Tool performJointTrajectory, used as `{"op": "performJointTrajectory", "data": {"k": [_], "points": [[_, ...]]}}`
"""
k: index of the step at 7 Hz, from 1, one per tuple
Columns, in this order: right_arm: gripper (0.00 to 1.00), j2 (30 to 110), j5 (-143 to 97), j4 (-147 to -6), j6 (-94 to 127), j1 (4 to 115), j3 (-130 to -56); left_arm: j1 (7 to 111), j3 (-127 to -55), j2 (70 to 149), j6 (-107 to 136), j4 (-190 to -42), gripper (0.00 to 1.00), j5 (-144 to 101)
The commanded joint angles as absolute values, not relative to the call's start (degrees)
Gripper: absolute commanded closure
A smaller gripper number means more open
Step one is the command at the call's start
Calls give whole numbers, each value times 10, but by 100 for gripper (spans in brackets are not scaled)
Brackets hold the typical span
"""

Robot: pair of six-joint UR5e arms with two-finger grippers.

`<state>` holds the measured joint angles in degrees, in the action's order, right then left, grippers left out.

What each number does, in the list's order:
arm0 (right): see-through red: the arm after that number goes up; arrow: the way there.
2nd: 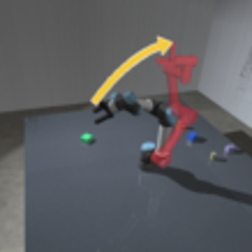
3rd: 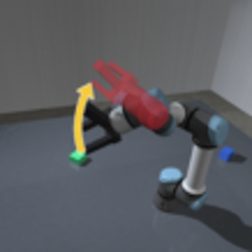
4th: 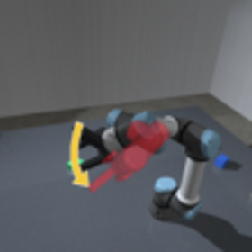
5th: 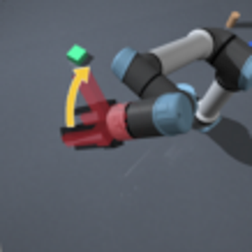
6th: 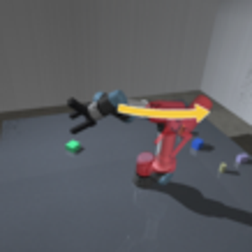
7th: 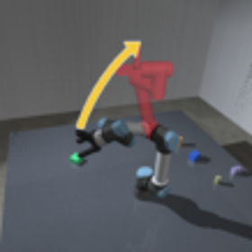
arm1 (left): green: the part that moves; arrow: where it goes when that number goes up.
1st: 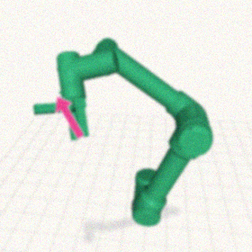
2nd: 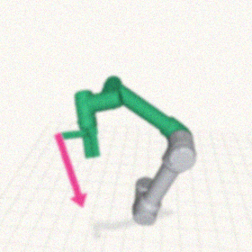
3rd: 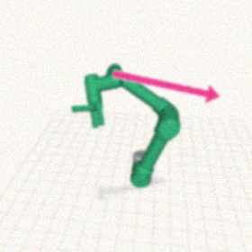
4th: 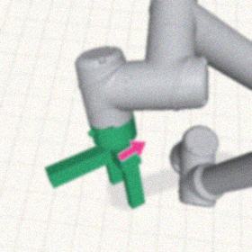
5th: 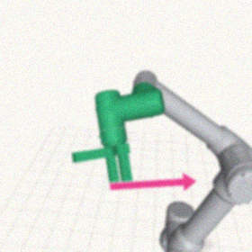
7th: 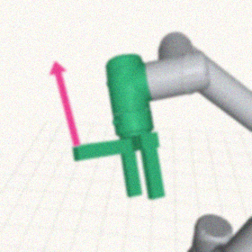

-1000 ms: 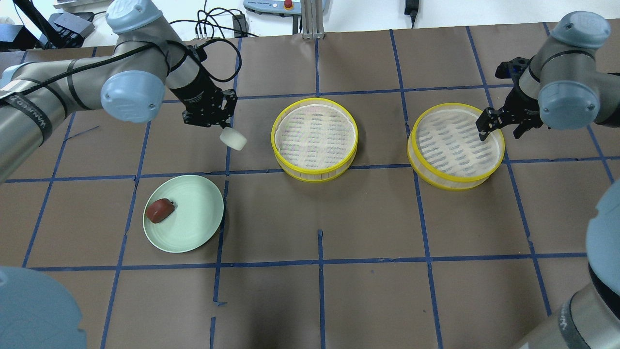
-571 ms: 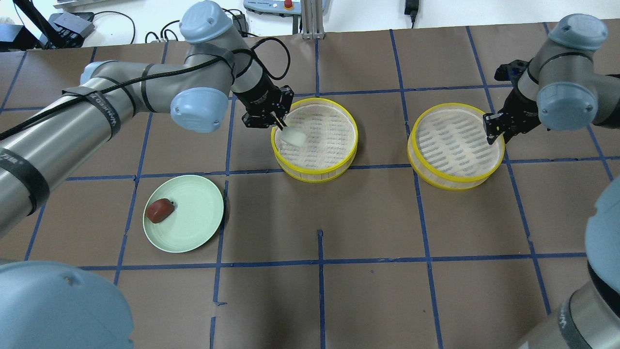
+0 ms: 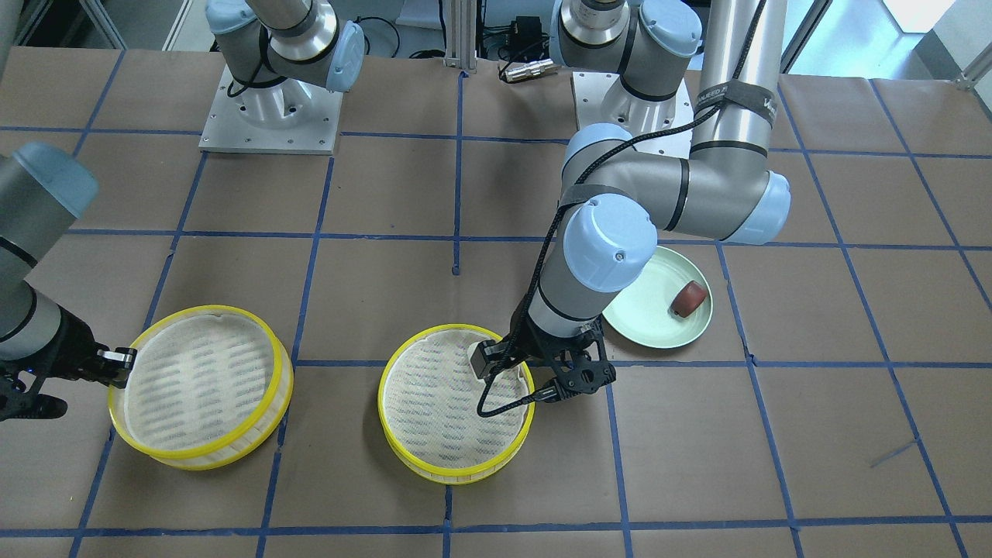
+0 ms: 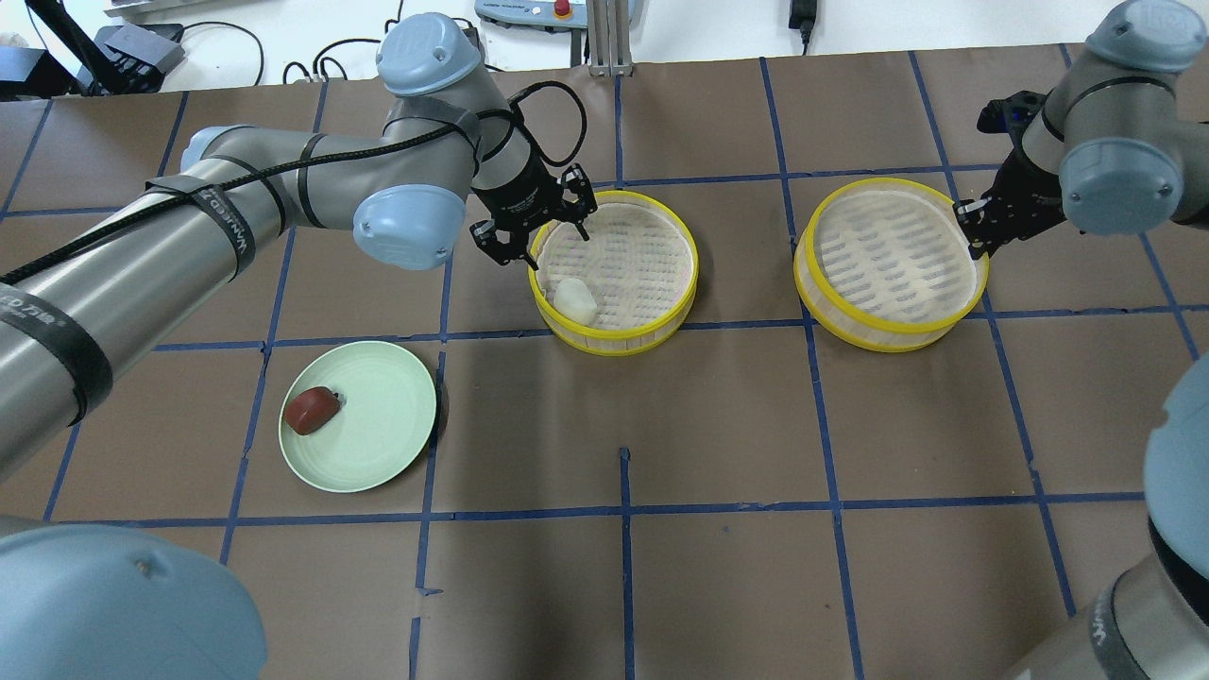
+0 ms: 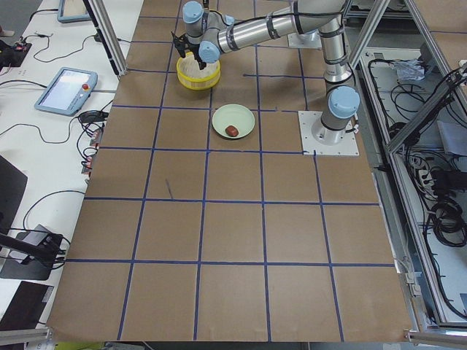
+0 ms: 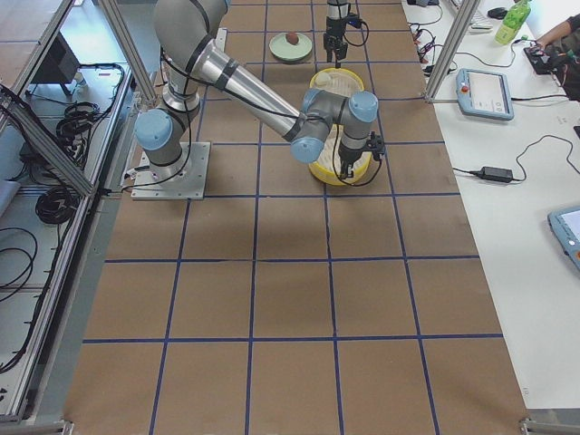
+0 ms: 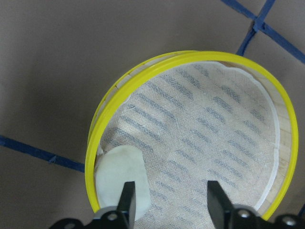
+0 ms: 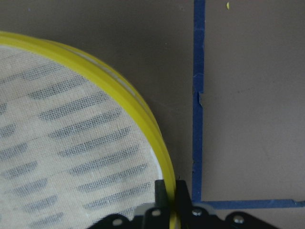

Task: Stack buns with steamer

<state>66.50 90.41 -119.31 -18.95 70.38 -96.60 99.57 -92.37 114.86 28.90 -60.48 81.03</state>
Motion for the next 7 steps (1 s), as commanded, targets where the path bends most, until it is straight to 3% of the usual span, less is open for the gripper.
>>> {"op": "performJointTrajectory", "data": {"k": [1,4,7], "points": [[96,699,897,-1108,-114,724,-928,950,-969,1100,47,-699,0,957],[95,708,912,-1047,67,854,-871,837,-1086,1071,-179,-700,0,1049],[95,693,916,-1049,287,991,-860,812,-1114,1076,-279,-702,3,1070]]}}
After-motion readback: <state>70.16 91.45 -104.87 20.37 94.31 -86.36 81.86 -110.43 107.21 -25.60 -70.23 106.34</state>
